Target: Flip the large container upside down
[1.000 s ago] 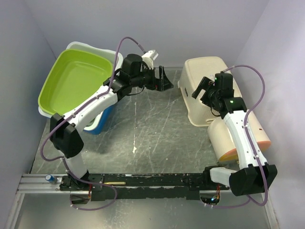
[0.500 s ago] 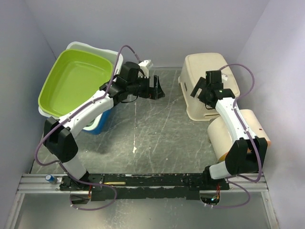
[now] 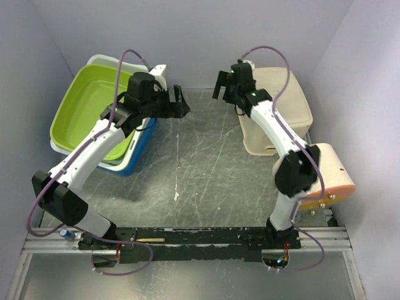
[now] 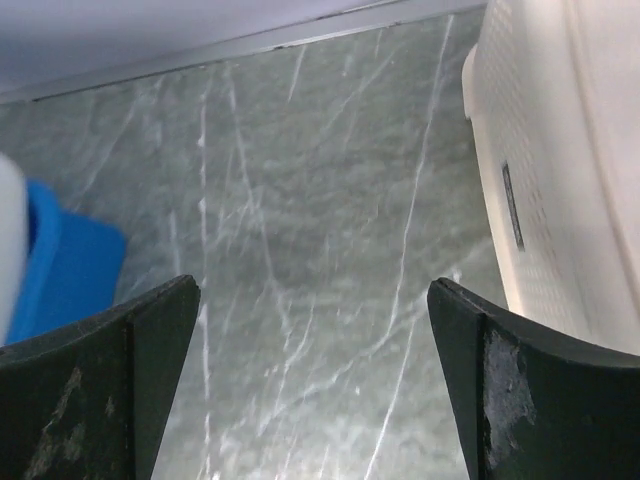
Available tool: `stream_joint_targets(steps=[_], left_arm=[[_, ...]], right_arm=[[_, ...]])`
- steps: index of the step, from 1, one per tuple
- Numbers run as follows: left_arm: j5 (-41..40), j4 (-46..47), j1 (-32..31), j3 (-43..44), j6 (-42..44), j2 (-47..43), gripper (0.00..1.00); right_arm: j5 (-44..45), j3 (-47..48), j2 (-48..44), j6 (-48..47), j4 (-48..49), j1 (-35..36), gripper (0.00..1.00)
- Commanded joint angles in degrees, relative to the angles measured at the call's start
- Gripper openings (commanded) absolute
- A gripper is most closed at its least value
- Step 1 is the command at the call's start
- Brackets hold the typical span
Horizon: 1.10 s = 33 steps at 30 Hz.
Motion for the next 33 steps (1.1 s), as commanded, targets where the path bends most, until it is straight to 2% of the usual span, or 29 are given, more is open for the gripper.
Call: stream_joint_targets(steps=[1,3,5,8,13,18,21,24,27,30,33], left_arm=[[-6.39,-4.7,2.38,1.83,2.6,-4.72,0.99],[-7.79,-7.41,3.87,2.41,3.07,-5.39,0.99],[-8.82,-10.53,4.84,3.18,3.96,-5.71,0.99],[-11.35,-13.34,5.64,2.56,6.27,-6.89,0.99],[-12.03,-10.27,5.75,-3.69,6.34,-11.92,0.99],[-14.69,-9.16,5.75,-6.37,6.3,-13.63,0.99],[-19.77,-10.11,5.75,-5.38,7.68,-13.01,0.99],[-26.55,-12.25,5.9,-2.75,8.13,-11.52,0.97],[-32.52,-18.25,6.18,2.18,7.48,-7.43,0.91],[-37.04,-17.44,6.35,2.22,9.21,-6.28,0.86],[-37.43,-24.56,8.05,4.79,7.72,-4.35,0.85]], right_arm=[[5.99,14.77,14.98,-4.24,-6.66,-1.12,1.0],[8.02,20.08,20.8,-3.81,-9.05,-2.27,1.0],[10.1,21.91,22.16,-3.29,-9.23,-3.47,1.0],[12.67,18.97,21.26,-2.09,-5.88,-5.77,1.0],[14.32,17.44,21.66,2.77,-4.68,-10.71,1.0],[7.96,21.56,22.4,1.86,-5.11,-11.36,1.0],[-0.2,20.7,18.73,1.01,-2.92,-10.2,1.0],[-6.19,15.77,12.44,0.13,1.29,-8.23,1.0],[-8.37,8.35,6.44,0.52,4.81,-7.17,1.0],[-9.37,2.44,1.19,1.35,6.66,-7.0,1.0],[-10.76,-1.31,-3.1,1.71,6.26,-6.97,1.0]])
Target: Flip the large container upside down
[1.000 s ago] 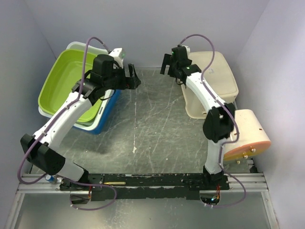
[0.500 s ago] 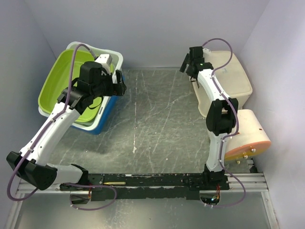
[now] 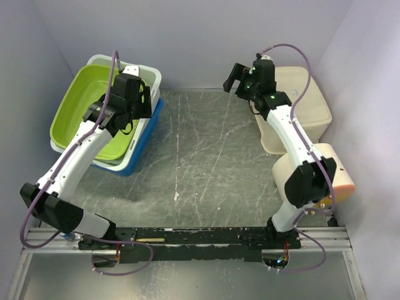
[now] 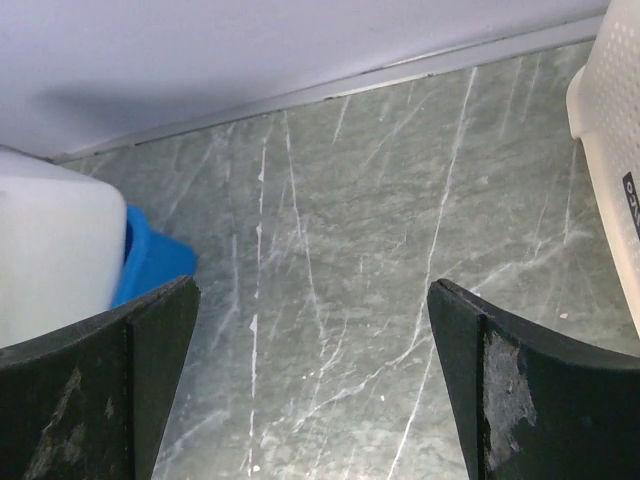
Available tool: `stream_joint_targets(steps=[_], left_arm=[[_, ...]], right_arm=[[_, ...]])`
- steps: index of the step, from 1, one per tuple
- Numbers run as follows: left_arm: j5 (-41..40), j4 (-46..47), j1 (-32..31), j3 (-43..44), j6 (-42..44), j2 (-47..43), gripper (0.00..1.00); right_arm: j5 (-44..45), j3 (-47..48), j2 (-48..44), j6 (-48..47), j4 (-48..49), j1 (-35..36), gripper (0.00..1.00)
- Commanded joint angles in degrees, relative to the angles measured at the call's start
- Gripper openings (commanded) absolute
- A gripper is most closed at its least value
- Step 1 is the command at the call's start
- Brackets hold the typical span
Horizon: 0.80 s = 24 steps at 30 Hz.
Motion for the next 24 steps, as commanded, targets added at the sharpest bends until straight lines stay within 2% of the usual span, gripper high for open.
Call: stream_joint_targets(steps=[1,6,10,15,18,24], left_arm=[[-4.99,-11.23,1.92,3.9,-0.8,1.84,0.86],[0.1,-18.14,1.94,-1.64,-0.98,-1.28,0.88],[-0.45,-23.94,1.94,-7.72,-2.33,-2.07,0.86],[1.95,-20.0,1.94,-14.24,-0.76,-6.31,0.79],[-1.44,-20.32,1.98,-14.55,-0.48,-7.0,0.71],[-3.0,-21.93,1.99,-13.78,0.29,-7.63,0.67]], right_arm=[[-3.47,-5.36,-5.3,0.61,2.28,-0.92,1.0],[-4.54,-12.48,-11.23,1.79,4.5,-0.68,1.0],[-4.85,-12.52,-11.76,1.73,3.91,-0.65,1.0],[-5.24,-12.26,-11.24,2.1,4.07,-0.65,1.0],[-6.04,-12.03,-10.6,2.33,4.02,-0.61,1.0],[-6.25,-12.3,-10.51,2.43,3.59,-0.62,1.0]])
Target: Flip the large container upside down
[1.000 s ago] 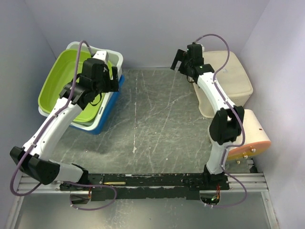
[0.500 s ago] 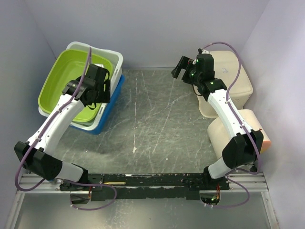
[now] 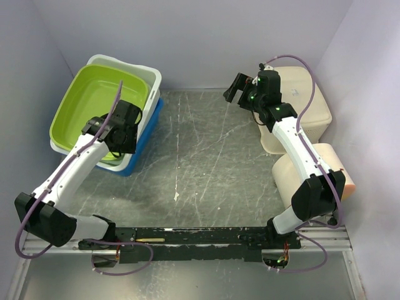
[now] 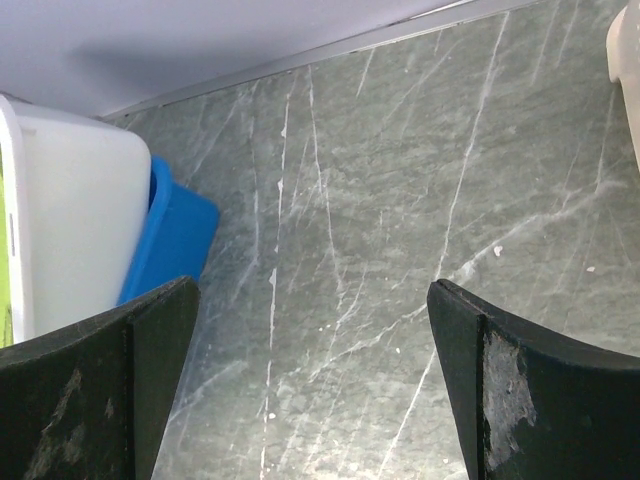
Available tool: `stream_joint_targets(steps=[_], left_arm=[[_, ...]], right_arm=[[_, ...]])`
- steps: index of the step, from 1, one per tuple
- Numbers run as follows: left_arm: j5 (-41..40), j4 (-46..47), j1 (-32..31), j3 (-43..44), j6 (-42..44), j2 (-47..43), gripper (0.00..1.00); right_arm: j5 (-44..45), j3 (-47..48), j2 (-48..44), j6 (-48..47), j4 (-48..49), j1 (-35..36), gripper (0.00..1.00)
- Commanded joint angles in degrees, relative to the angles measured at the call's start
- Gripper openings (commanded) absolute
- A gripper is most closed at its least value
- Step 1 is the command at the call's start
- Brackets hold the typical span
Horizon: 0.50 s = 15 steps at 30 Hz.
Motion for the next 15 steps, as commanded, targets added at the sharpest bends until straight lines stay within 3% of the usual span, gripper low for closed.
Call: stream_joint_targets(steps=[1,6,15], left_arm=[[-2.18,-1.72,0.25,0.33,1.74,-1.87,0.67],[-3.43,-0.72,0.23,-2.55,2.34,-1.85,0.65],[-5.41,1.11,0.21,-3.91,1.54,0.14,0.51]], right_arm=[[-0.58,0.03,-0.08,0.4,0.69,0.11,1.0],[-1.31,-0.48,0.4,0.98,1.12,0.11,1.0],[-2.21,-0.08,0.8,1.43,0.92,0.13,0.99]])
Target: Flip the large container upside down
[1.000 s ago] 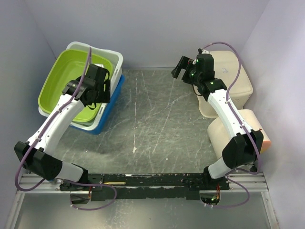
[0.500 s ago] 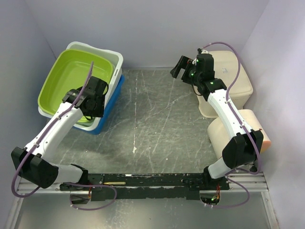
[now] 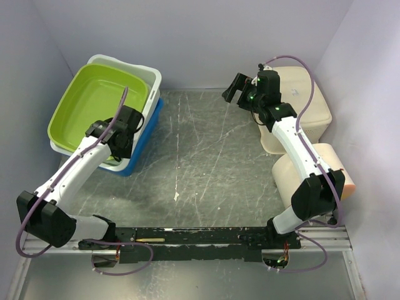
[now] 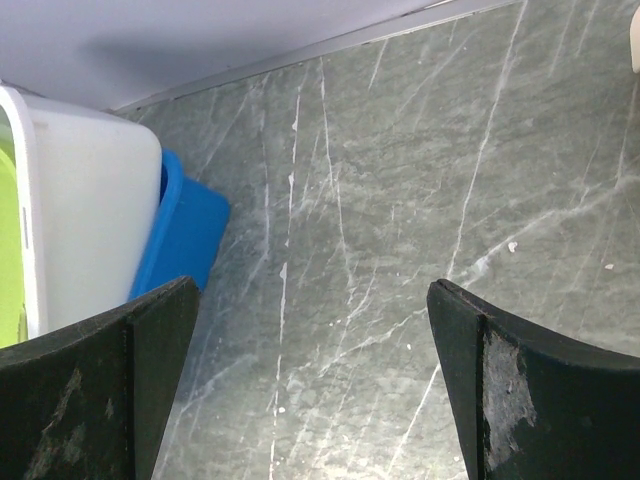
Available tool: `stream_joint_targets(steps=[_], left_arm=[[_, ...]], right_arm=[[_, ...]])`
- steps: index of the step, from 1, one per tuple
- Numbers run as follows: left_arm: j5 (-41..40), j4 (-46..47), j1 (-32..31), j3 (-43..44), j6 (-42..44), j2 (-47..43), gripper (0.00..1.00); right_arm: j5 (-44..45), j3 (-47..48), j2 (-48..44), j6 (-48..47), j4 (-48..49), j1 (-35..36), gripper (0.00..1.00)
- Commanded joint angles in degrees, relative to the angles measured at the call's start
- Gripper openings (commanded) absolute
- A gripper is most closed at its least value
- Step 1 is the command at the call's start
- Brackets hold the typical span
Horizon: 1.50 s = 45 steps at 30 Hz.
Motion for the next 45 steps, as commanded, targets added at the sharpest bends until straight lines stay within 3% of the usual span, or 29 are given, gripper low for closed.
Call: stream_joint_targets(steps=[1,5,7,16,27,34,38,45], left_arm=[[-1.53,1.75,0.17,0.51,0.49,0.93,0.46],[1.16,1.65,0.17,4.72,1.13,0.94,0.16],[2.99,1.97,0.17,8.17,2.08,0.43,0.07],[10.03,-0.14,0.17,30.12,5.03,-1.56,0.07],[31.1,9.84,0.17,45.18,5.13,0.06,0.07],[46.45,23.08,0.18,46.12,-1.47,1.09,0.07],[52.84,32.87,-0.11,41.66,-8.03,0.97,0.07],[56.45,51.1,-4.02,33.0,-17.2,0.61,0.07]], right_arm=[[-0.82,0.03,0.51,0.46,0.91,0.14,0.99],[-0.76,0.26,0.09,0.62,0.79,0.22,0.99],[-0.66,0.27,-0.32,0.81,0.93,0.23,0.99],[0.46,0.23,-2.34,1.18,0.98,0.29,0.99],[4.31,-0.37,-5.11,1.7,0.19,0.3,0.99],[10.31,-1.98,-9.68,1.69,-0.3,0.28,0.99],[13.53,-3.58,-13.2,1.94,0.19,0.25,0.99],[19.67,-6.77,-19.25,2.23,1.47,0.29,0.99]])
